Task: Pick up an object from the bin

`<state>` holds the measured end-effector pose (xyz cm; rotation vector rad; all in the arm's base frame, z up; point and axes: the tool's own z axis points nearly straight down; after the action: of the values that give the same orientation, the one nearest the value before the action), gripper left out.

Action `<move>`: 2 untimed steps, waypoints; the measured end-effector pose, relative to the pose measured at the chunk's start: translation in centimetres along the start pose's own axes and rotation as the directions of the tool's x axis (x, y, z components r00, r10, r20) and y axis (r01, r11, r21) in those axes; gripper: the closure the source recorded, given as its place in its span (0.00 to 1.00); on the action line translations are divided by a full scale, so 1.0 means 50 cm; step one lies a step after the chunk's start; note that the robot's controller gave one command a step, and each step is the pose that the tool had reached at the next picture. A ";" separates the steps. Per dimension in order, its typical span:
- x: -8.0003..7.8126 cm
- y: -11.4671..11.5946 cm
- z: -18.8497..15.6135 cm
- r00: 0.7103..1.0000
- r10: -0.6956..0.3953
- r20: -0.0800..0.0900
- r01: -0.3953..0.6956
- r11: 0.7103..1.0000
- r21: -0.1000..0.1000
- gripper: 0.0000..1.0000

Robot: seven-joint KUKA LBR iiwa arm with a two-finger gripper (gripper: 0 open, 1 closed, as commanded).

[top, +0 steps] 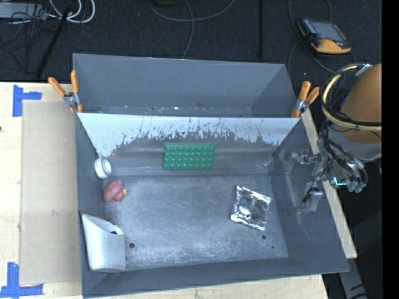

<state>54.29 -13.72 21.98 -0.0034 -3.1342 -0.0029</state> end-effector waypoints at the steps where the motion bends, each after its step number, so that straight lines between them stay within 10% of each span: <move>1: -0.031 0.033 0.288 0.999 -0.052 0.000 0.052 0.999 -0.001 0.00; 2: 0.026 0.070 0.303 1.000 -0.013 0.003 0.013 1.000 0.000 0.00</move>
Offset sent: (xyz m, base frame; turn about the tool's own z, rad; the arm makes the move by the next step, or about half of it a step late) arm 0.0165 0.0156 -0.1389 -0.0558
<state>52.87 -10.20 6.87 0.0165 -3.1368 -0.0031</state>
